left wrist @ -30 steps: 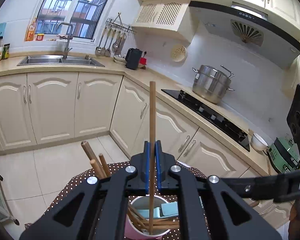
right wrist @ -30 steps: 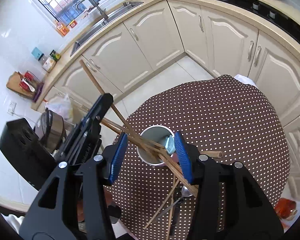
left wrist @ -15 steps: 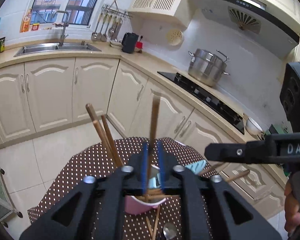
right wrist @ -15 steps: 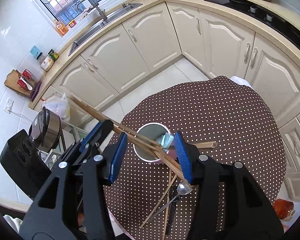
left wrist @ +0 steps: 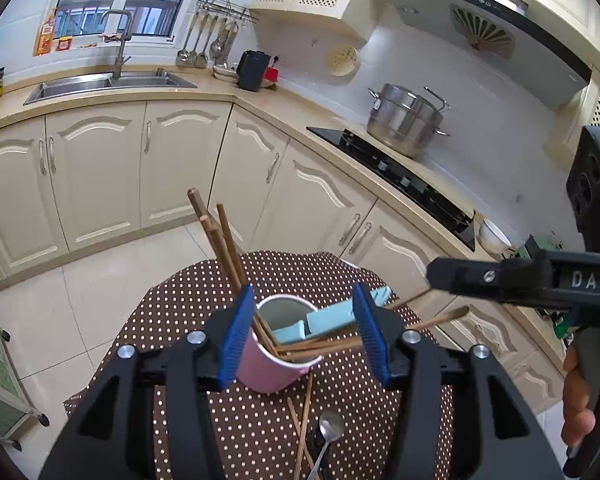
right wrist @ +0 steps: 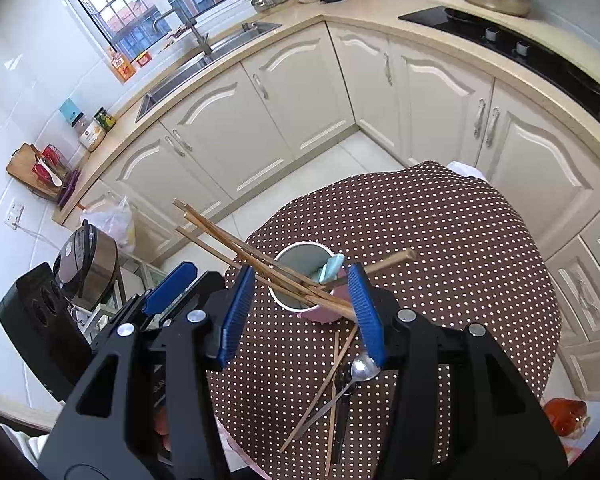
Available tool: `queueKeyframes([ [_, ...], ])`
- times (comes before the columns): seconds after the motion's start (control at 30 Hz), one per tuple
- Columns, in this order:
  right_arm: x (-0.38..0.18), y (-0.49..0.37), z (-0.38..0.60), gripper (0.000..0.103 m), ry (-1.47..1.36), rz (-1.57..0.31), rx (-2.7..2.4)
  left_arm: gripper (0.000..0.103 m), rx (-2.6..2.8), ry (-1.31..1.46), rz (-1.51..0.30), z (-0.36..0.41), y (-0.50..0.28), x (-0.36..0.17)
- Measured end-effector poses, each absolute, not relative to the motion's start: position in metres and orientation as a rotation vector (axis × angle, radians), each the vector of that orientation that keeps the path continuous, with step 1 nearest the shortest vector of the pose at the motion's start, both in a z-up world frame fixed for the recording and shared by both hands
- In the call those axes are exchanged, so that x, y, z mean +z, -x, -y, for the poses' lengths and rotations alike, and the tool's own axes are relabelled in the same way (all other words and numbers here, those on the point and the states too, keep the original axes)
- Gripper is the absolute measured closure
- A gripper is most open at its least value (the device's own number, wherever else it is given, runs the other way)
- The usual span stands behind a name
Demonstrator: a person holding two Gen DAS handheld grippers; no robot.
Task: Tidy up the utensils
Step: 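Open the left tool to drop its chopstick into the cup while the right tool releases the knife, then move both tools back down toward the spoon and remaining chopsticks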
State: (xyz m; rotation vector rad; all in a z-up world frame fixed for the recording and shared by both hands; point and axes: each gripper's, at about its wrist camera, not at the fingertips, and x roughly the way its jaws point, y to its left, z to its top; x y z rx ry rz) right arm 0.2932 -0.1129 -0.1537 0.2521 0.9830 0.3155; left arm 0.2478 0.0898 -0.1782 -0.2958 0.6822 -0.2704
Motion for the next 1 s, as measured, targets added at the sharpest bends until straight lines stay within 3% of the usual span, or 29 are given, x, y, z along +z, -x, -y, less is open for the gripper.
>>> queueKeyframes([
  [0.4, -0.152, -0.229, 0.135, 0.053, -0.194, -0.931, 0.158, 0.052, -0.323, 0.182, -0.912, -0.093, -0.229, -0.219],
  [0.63, -0.198, -0.210, 0.139, 0.052, -0.202, -1.038, 0.081, 0.052, -0.403, 0.098, -1.169, -0.068, -0.232, -0.275],
  [1.0, -0.274, -0.195, 0.151, 0.052, -0.293, -1.236, 0.020, 0.052, -0.475, -0.003, -1.352, -0.019, -0.243, -0.330],
])
